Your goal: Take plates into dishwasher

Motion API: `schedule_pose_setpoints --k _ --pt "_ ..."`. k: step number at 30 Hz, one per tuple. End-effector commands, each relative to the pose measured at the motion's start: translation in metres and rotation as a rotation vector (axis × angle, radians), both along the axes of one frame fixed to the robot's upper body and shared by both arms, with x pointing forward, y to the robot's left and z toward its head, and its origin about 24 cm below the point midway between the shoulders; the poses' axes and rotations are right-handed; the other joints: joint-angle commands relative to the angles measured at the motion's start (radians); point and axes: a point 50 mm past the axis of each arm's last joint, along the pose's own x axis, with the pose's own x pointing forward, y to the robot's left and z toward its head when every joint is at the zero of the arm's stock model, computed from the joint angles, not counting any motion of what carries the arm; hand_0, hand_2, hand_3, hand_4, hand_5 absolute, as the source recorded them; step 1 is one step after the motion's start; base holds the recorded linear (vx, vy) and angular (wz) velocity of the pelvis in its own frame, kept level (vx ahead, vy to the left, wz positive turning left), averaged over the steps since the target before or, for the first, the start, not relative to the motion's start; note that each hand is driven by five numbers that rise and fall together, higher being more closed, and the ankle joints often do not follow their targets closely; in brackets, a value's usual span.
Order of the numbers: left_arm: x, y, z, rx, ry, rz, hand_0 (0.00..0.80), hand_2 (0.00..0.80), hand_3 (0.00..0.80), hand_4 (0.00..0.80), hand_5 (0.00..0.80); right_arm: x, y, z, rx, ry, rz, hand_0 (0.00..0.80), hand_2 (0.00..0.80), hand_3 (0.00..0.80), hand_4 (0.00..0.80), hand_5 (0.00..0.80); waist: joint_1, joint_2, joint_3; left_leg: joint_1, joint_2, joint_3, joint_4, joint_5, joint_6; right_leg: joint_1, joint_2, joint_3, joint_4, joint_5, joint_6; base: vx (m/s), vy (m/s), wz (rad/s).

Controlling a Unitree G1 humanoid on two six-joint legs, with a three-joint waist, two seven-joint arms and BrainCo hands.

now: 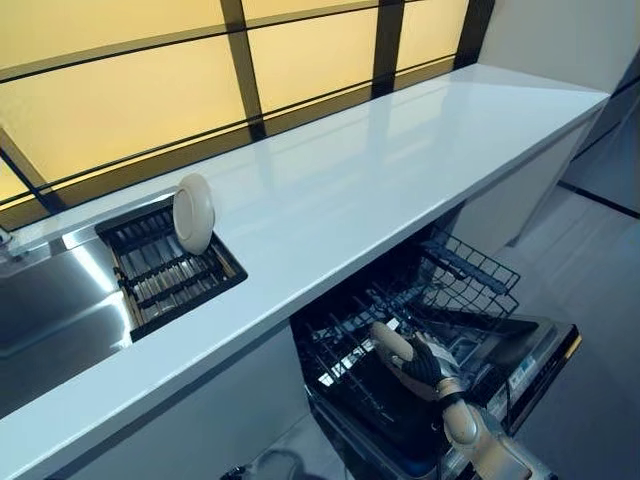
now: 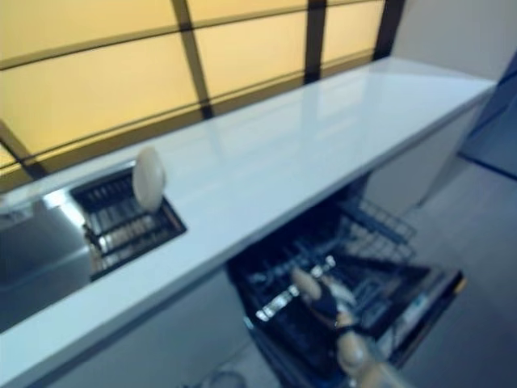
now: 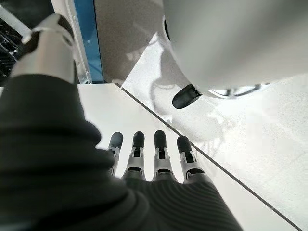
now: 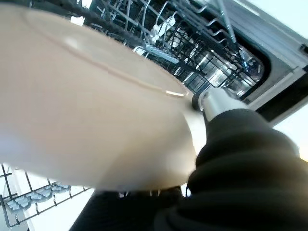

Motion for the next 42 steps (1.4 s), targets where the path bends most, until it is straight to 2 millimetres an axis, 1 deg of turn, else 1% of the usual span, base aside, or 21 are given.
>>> schedule_pose_setpoints --k 1,5,7,16,26,34,42 --pt "0.021 0.006 0.008 0.049 -0.038 -0.087 0.0 0.0 0.0 0.0 0.0 0.016 0.015 0.016 0.032 -0.093 0.018 0.8 0.8 0.8 0.8 0.8 0.011 -0.044 0.001 -0.071 0.0 -0.017 0.076 -0.068 -0.03 -0.044 -0.043 0.018 0.077 -0.009 0.022 0.0 0.0 0.0" --pt "0.026 0.003 0.009 0.046 -0.051 -0.101 0.0 0.0 0.0 0.0 0.0 0.019 0.014 0.013 0.019 -0.081 0.001 0.8 0.8 0.8 0.8 0.8 0.017 -0.036 0.009 -0.083 -0.008 -0.028 0.078 -0.066 -0.03 -0.049 -0.05 0.014 0.082 -0.01 0.021 -0.006 0.002 0.11" --pt "0.028 0.002 0.01 0.042 -0.061 -0.114 0.0 0.0 0.0 0.0 0.0 0.021 0.014 0.01 0.007 -0.072 -0.011 0.8 0.8 0.8 0.8 0.8 0.023 -0.028 0.014 -0.091 -0.017 -0.039 0.076 -0.065 -0.029 -0.052 -0.057 0.012 0.086 -0.01 0.021 -0.013 0.004 0.08" --pt "0.028 0.001 0.01 0.041 -0.058 -0.147 0.0 0.0 0.0 0.0 0.0 0.024 0.017 0.001 -0.015 -0.033 -0.03 0.8 0.8 0.8 0.8 0.8 0.03 -0.01 0.021 -0.1 -0.043 -0.055 0.085 -0.075 -0.024 -0.062 -0.083 0.004 0.098 -0.011 0.022 0.02 0.017 0.07" --pt "0.035 -0.007 0.013 0.018 -0.089 -0.187 0.0 0.0 0.0 0.0 0.0 0.031 0.016 -0.008 -0.045 -0.006 -0.068 0.8 0.8 0.8 0.8 0.8 0.032 0.012 0.04 -0.11 -0.052 -0.067 0.094 -0.077 -0.025 -0.084 -0.101 0.001 0.116 -0.011 0.019 0.003 0.005 0.01" --pt "0.043 -0.014 0.017 -0.004 -0.119 -0.214 0.0 0.0 0.0 0.0 0.0 0.038 0.014 -0.008 -0.067 -0.011 -0.106 0.8 0.8 0.8 0.8 0.8 0.036 0.031 0.054 -0.117 -0.064 -0.076 0.083 -0.07 -0.022 -0.101 -0.109 -0.002 0.13 -0.014 0.017 0.0 0.009 0.0" --pt "0.045 -0.014 0.018 0.001 -0.124 -0.224 0.0 0.0 0.0 0.0 0.0 0.044 0.012 -0.009 -0.08 -0.002 -0.151 0.8 0.8 0.8 0.8 0.8 0.044 0.034 0.069 -0.121 -0.074 -0.087 0.081 -0.067 -0.02 -0.118 -0.113 -0.011 0.134 -0.005 0.015 -0.004 0.0 0.04"
